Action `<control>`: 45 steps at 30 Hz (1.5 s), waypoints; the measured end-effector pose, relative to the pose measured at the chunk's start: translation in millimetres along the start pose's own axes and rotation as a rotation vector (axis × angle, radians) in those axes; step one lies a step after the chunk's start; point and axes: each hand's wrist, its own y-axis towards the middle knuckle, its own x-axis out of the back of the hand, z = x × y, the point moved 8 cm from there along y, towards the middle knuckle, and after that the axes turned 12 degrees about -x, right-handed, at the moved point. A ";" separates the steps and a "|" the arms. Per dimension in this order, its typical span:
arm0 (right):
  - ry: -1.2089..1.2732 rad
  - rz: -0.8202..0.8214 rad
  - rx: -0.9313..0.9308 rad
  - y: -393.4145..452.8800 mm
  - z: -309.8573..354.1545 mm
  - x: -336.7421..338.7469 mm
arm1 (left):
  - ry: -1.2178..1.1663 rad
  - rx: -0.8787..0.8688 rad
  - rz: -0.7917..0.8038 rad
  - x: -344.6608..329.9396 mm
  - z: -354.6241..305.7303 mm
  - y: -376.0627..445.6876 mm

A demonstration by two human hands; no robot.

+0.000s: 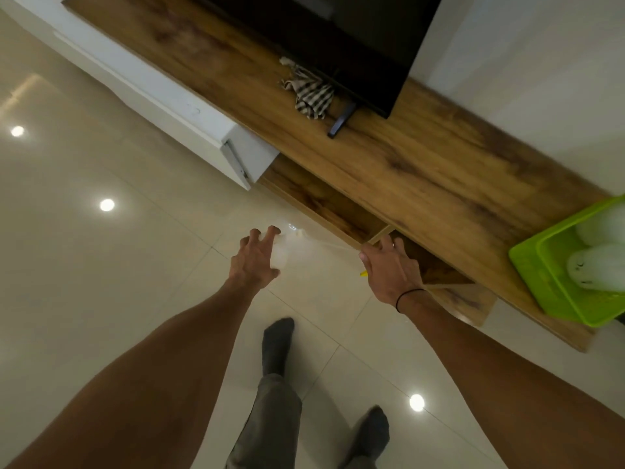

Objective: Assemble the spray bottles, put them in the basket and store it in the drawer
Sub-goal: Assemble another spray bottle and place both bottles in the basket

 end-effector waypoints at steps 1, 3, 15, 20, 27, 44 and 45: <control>0.004 0.000 -0.003 0.0 -2.2 7.6 | 0.002 -0.011 -0.005 6.1 -4.6 1.1; 0.016 -0.014 -0.018 0.4 -7.4 25.0 | 0.010 -0.032 -0.016 17.7 -13.2 3.3; -0.083 -0.081 -0.030 9.9 -28.3 100.6 | 0.062 -0.201 -0.055 64.8 -67.1 22.7; -0.149 -0.108 -0.002 11.7 -29.1 125.0 | 0.059 -0.252 -0.075 74.7 -92.2 34.8; 0.065 -0.131 0.047 28.3 -28.0 160.9 | 0.071 -0.353 -0.108 80.3 -138.2 53.8; 0.594 0.069 -0.156 66.0 -93.3 182.4 | 0.130 -0.458 -0.307 85.4 -218.2 82.9; 0.659 0.112 -0.202 67.4 -99.1 178.7 | 0.133 -0.457 -0.334 85.1 -220.1 83.4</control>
